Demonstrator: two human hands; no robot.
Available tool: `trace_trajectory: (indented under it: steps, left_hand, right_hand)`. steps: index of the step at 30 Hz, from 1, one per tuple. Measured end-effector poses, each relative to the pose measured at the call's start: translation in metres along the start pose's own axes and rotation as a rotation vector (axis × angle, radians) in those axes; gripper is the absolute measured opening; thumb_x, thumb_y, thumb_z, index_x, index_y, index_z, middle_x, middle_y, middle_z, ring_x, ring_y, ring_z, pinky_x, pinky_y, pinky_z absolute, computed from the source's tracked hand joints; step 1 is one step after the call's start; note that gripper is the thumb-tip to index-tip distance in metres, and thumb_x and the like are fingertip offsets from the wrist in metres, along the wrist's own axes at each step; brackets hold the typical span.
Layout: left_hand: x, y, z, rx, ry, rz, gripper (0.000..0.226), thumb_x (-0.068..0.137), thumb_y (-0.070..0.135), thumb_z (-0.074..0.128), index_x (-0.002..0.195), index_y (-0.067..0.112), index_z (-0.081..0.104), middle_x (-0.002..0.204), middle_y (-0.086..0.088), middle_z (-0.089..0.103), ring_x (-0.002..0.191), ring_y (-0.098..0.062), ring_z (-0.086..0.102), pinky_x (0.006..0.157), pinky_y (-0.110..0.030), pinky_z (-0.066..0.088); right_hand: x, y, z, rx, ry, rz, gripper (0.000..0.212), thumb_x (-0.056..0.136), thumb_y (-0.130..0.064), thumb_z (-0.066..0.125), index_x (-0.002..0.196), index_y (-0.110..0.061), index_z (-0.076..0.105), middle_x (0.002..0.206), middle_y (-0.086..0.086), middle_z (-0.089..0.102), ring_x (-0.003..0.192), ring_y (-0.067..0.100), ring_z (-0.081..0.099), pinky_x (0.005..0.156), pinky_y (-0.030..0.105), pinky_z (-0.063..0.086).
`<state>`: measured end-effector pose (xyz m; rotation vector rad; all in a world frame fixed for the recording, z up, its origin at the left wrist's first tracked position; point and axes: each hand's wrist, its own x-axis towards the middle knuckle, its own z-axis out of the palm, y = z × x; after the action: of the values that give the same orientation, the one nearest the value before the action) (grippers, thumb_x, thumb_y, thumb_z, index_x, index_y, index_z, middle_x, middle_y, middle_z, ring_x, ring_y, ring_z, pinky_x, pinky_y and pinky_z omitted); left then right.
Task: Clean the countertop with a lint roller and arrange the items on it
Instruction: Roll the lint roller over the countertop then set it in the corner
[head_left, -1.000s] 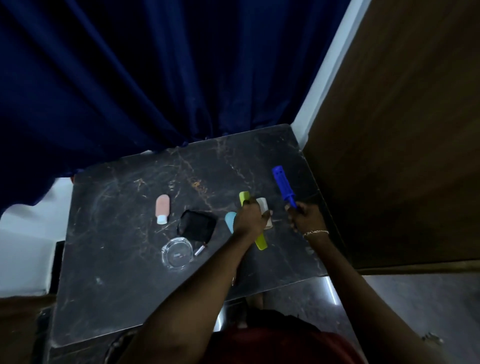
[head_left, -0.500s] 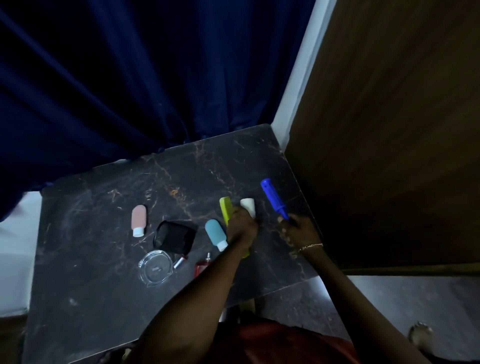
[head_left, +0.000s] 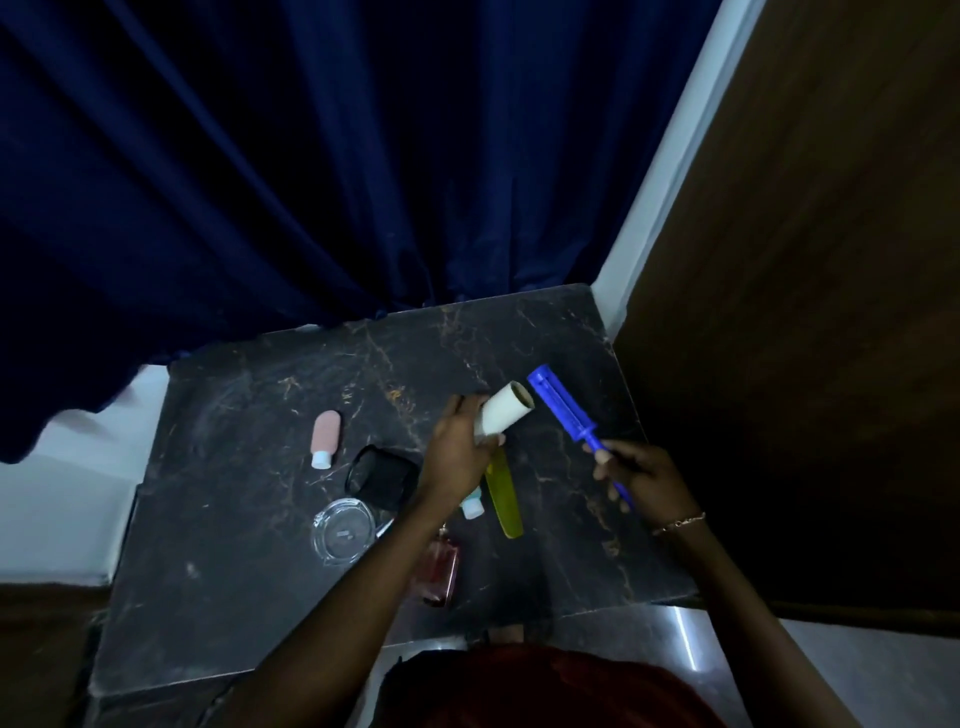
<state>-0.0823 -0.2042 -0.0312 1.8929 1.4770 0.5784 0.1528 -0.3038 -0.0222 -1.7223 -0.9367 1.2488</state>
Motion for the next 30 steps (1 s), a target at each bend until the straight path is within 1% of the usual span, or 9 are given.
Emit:
trace_trajectory:
  steps: [5, 7, 12, 17, 20, 22, 25, 28, 30]
  left_hand:
    - [0.01, -0.003, -0.048, 0.049, 0.089, 0.046, 0.055, 0.08, 0.009, 0.081, 0.132, 0.014, 0.062, 0.122, -0.005, 0.057, 0.106, -0.014, 0.055, 0.085, -0.019, 0.04]
    - [0.015, -0.003, -0.063, 0.079, 0.093, 0.083, 0.056, 0.079, 0.005, 0.081, 0.132, 0.013, 0.062, 0.122, -0.006, 0.057, 0.108, -0.018, 0.058, 0.091, -0.022, 0.043]
    - [0.016, -0.003, -0.086, 0.164, 0.044, 0.176, 0.057, 0.082, -0.001, 0.075, 0.135, 0.014, 0.061, 0.129, -0.007, 0.055, 0.114, -0.025, 0.061, 0.103, -0.037, 0.051]
    - [0.017, 0.0, -0.102, 0.334, 0.001, 0.24, 0.056, 0.087, -0.002, 0.067, 0.138, 0.02, 0.059, 0.141, -0.006, 0.048, 0.119, -0.029, 0.06, 0.102, -0.043, 0.053]
    - [0.019, 0.005, -0.103, 0.379, -0.05, 0.243, 0.056, 0.089, 0.004, 0.069, 0.14, 0.022, 0.057, 0.142, -0.004, 0.047, 0.119, -0.028, 0.06, 0.099, -0.044, 0.053]
    - [0.02, 0.013, -0.098, 0.373, -0.102, 0.278, 0.055, 0.09, 0.006, 0.07, 0.141, 0.022, 0.057, 0.141, -0.006, 0.048, 0.118, -0.028, 0.061, 0.099, -0.042, 0.054]
    - [0.02, 0.023, -0.088, 0.399, -0.136, 0.294, 0.054, 0.092, 0.006, 0.067, 0.142, 0.022, 0.056, 0.144, -0.007, 0.047, 0.12, -0.029, 0.06, 0.101, -0.044, 0.054]
    - [0.022, 0.025, -0.087, 0.414, -0.135, 0.282, 0.052, 0.093, 0.007, 0.066, 0.142, 0.021, 0.056, 0.146, -0.008, 0.046, 0.123, -0.031, 0.059, 0.102, -0.047, 0.053]
    - [0.023, 0.026, -0.086, 0.444, -0.151, 0.287, 0.053, 0.094, 0.009, 0.066, 0.143, 0.023, 0.054, 0.147, -0.006, 0.044, 0.123, -0.031, 0.059, 0.102, -0.047, 0.053]
  right_hand:
    - [0.019, -0.033, 0.011, -0.121, -0.139, -0.105, 0.017, 0.098, -0.01, 0.055, 0.103, -0.008, 0.072, 0.063, 0.002, 0.058, 0.037, 0.003, 0.041, 0.034, 0.014, 0.03]
    - [0.025, -0.045, 0.01, -0.202, -0.16, -0.172, 0.016, 0.098, -0.01, 0.057, 0.096, -0.01, 0.073, 0.061, 0.002, 0.057, 0.037, 0.0, 0.041, 0.037, 0.012, 0.031]
    - [0.031, -0.071, 0.001, -0.476, -0.246, -0.359, 0.023, 0.095, -0.009, 0.06, 0.085, 0.009, 0.069, 0.059, 0.006, 0.057, 0.049, 0.0, 0.049, 0.052, 0.014, 0.036]
    - [0.037, -0.099, 0.011, -0.73, -0.318, -0.45, 0.024, 0.093, -0.014, 0.063, 0.073, -0.001, 0.067, 0.063, 0.016, 0.061, 0.057, 0.008, 0.049, 0.062, 0.036, 0.041]
    - [0.041, -0.104, 0.018, -0.715, -0.308, -0.439, 0.034, 0.093, -0.015, 0.064, 0.06, -0.021, 0.055, 0.053, -0.002, 0.051, 0.05, -0.001, 0.047, 0.055, 0.018, 0.035]
    - [0.044, -0.103, 0.027, -0.716, -0.291, -0.426, 0.027, 0.092, -0.017, 0.064, 0.066, -0.025, 0.061, 0.055, -0.008, 0.053, 0.054, -0.004, 0.051, 0.056, 0.013, 0.035]
    - [0.048, -0.102, 0.037, -0.741, -0.261, -0.397, 0.018, 0.091, -0.019, 0.063, 0.076, -0.013, 0.07, 0.061, -0.002, 0.06, 0.059, 0.003, 0.054, 0.059, 0.022, 0.038]
    - [0.052, -0.098, 0.037, -0.74, -0.232, -0.383, 0.021, 0.089, -0.021, 0.065, 0.07, -0.013, 0.067, 0.061, 0.002, 0.062, 0.06, 0.011, 0.058, 0.06, 0.025, 0.04]
    - [0.054, -0.094, 0.035, -0.742, -0.199, -0.385, 0.017, 0.088, -0.021, 0.067, 0.077, -0.009, 0.073, 0.066, 0.007, 0.067, 0.065, 0.018, 0.064, 0.063, 0.028, 0.046]
